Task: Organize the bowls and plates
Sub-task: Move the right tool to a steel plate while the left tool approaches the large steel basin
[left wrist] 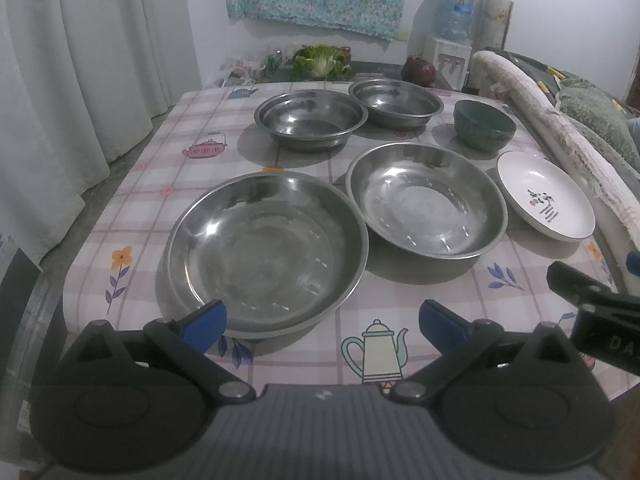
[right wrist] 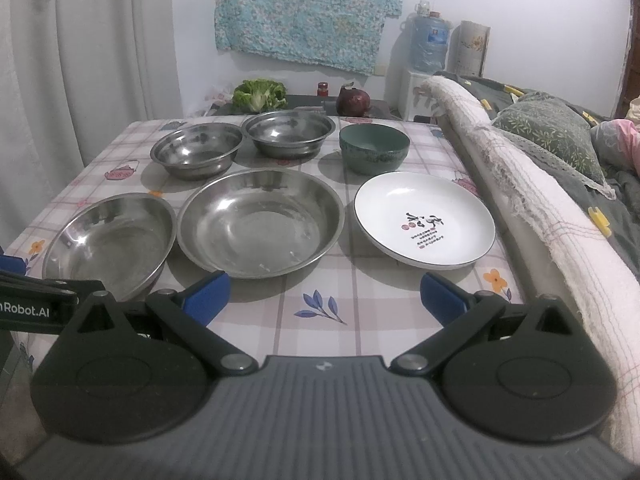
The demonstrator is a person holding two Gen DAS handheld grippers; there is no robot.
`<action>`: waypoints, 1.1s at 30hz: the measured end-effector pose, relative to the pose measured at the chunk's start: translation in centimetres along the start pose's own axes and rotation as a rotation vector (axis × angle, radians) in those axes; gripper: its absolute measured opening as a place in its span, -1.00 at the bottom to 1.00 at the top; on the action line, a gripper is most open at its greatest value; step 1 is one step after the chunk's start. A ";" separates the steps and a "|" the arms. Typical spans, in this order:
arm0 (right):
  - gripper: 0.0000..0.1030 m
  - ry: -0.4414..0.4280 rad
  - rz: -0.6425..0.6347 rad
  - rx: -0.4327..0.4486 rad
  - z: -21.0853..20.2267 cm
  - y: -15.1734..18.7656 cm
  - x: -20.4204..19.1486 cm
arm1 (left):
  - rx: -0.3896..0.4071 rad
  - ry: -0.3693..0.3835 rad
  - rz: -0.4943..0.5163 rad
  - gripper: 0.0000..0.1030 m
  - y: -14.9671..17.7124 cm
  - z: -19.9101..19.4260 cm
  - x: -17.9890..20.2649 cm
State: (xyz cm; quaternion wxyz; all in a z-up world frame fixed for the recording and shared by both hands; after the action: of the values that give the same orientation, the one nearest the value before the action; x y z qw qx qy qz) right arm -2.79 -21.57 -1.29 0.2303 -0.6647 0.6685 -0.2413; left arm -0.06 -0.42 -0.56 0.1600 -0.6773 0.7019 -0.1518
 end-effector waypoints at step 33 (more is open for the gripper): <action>0.98 -0.282 0.051 0.143 5.0 -9.1 3.2 | 0.079 0.140 0.021 1.00 -14.2 3.6 -5.2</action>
State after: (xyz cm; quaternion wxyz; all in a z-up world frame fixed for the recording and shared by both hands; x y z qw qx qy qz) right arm 7.39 -24.82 0.55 0.3746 -0.6566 0.6275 -0.1865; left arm 14.45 4.28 2.39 0.1387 -0.6506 0.7120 -0.2248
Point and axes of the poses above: each gripper's, at about its wrist camera, not at the fingertips, and z roughly the way its jaws point, x to its right, y to its underside, the point moved 1 cm from there along z, roughly the way its jaws point, and after that the axes turned 13 degrees about -x, right-handed, at the moved point
